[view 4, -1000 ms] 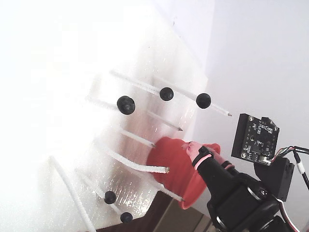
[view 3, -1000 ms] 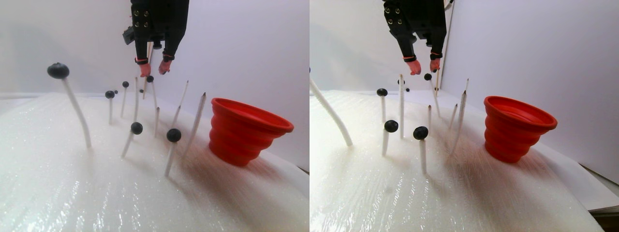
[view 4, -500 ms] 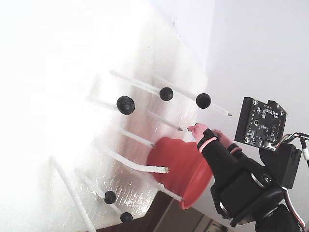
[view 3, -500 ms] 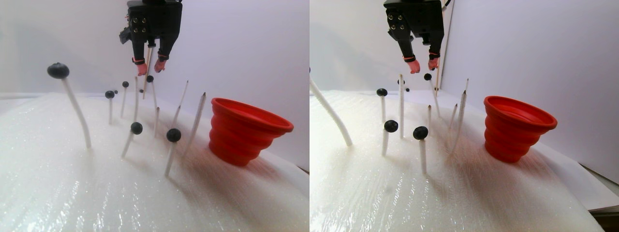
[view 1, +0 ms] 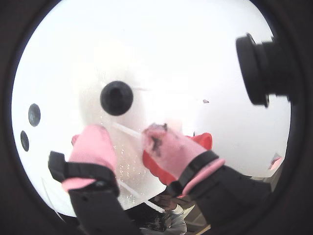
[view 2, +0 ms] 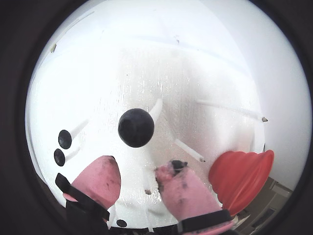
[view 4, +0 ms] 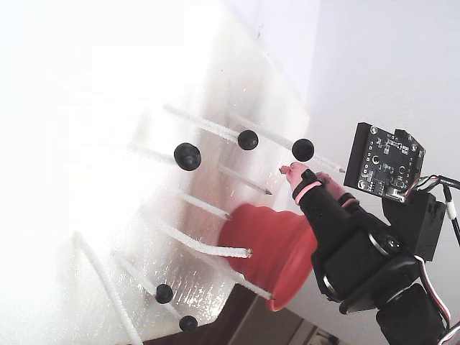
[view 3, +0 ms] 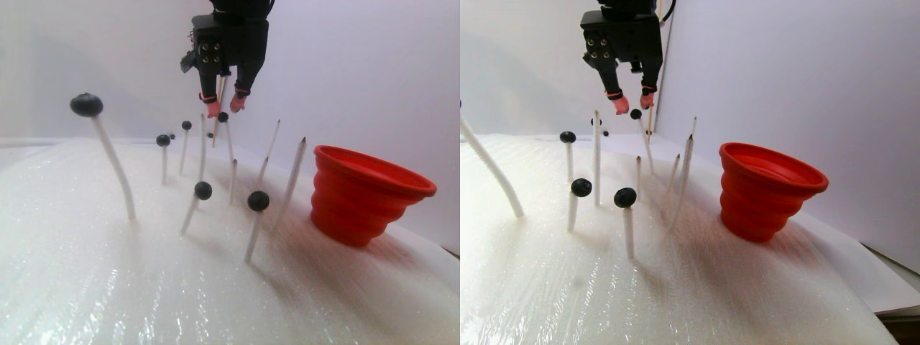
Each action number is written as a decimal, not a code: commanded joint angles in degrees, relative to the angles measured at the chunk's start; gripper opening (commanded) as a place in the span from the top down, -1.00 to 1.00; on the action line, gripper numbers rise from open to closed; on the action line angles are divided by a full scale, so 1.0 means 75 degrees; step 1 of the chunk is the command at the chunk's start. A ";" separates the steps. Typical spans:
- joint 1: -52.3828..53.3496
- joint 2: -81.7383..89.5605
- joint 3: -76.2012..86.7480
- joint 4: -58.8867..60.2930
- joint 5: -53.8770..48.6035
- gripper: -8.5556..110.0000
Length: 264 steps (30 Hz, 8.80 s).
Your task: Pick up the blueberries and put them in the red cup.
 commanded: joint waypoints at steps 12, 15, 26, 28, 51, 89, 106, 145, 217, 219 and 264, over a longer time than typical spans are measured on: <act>-0.0117 -0.0434 -0.0809 -0.0773 -0.0480 0.60; -0.0117 -0.0480 -0.0844 -0.0832 -0.0562 0.60; -0.0117 -0.0645 -0.1090 -0.0996 -0.0762 0.60; -0.0094 -0.0691 -0.1125 -0.1008 -0.0797 0.60; 0.0152 -0.1172 -0.1078 -0.1453 -0.0937 0.61; -0.0141 -0.0176 -0.0621 -0.1254 -0.0703 0.68; -0.0012 0.0809 -0.0082 -0.0562 -0.0492 0.68; 0.2180 0.1254 -0.0199 0.0680 0.0598 0.68; 0.4336 0.0293 -0.0891 0.1277 0.1840 0.57; 0.4242 0.0434 -0.0867 0.1488 0.1910 0.59; 0.2484 0.4195 0.2062 0.3738 0.3188 0.61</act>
